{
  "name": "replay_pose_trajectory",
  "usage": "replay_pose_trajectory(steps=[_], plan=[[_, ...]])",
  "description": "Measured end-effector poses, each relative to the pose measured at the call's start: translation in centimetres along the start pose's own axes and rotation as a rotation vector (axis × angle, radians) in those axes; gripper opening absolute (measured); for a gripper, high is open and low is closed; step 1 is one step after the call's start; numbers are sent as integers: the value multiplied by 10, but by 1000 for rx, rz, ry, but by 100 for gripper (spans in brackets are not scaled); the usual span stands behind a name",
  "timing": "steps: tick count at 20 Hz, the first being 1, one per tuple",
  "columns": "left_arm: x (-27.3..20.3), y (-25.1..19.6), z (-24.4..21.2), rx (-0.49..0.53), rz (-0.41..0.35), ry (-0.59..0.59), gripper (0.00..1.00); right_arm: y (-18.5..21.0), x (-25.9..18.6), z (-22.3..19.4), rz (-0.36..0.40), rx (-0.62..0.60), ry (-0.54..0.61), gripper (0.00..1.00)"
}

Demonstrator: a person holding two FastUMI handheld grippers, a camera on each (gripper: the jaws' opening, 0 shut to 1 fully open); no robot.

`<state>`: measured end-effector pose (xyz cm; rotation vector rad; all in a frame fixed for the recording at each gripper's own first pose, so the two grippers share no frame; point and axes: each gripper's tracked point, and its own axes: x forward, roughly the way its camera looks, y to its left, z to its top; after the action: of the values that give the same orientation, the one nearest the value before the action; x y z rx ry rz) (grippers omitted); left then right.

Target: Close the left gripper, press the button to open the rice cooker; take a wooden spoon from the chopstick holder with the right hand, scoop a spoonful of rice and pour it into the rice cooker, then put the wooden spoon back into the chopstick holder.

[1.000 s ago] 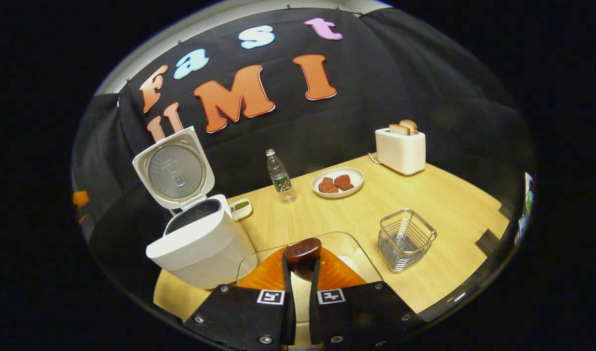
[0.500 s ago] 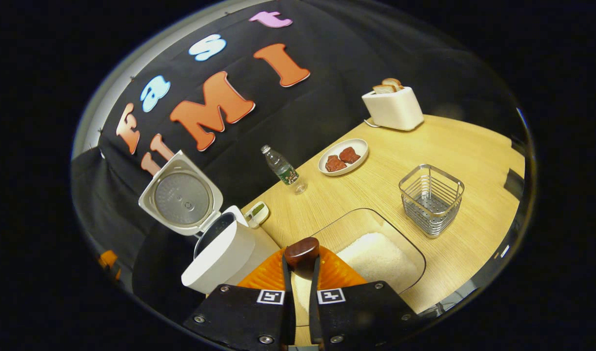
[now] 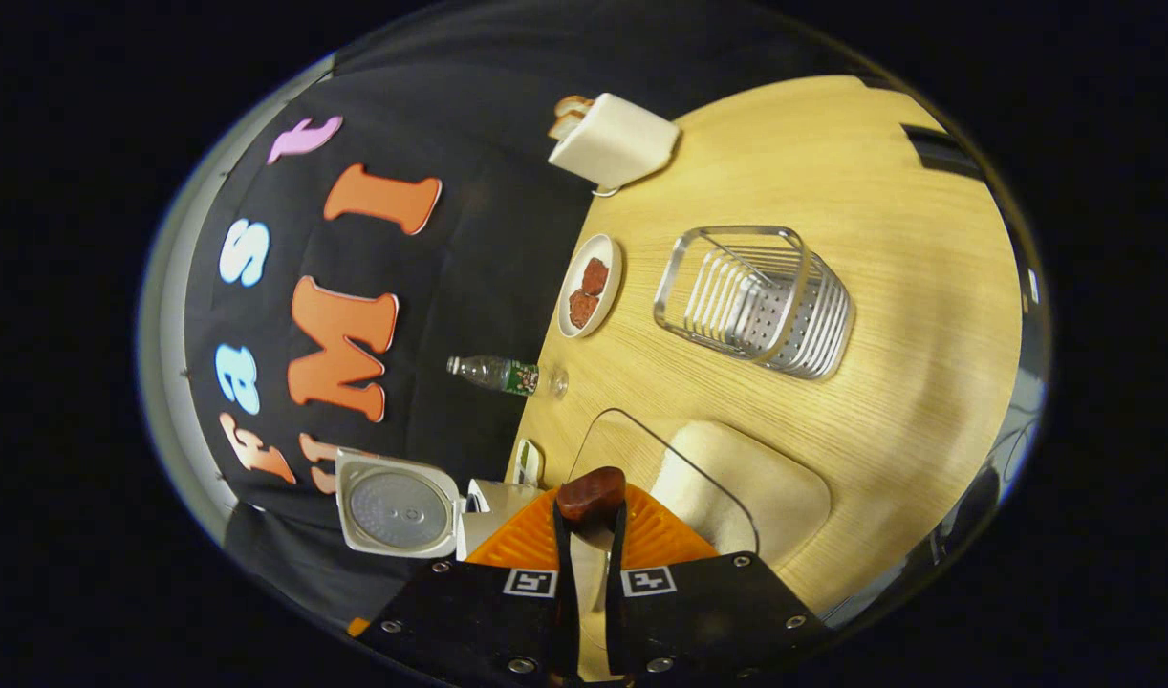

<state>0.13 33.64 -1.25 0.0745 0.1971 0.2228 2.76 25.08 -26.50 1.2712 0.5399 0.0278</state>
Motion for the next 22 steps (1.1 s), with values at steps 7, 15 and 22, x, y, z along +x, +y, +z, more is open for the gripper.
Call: replay_pose_trajectory(steps=[7, 15, 22], plan=[[0, -37, 18, 47, -66, -27, 100, -6, -12, 18, 46, 172, -18, 10], [-5, -72, 14, 16, -115, -50, 100, 46, -18, 45, 152, 214, 2, 10], [-3, -66, 10, -36, -98, -32, 100, 89, -20, 55, 192, 225, 15, 10]])
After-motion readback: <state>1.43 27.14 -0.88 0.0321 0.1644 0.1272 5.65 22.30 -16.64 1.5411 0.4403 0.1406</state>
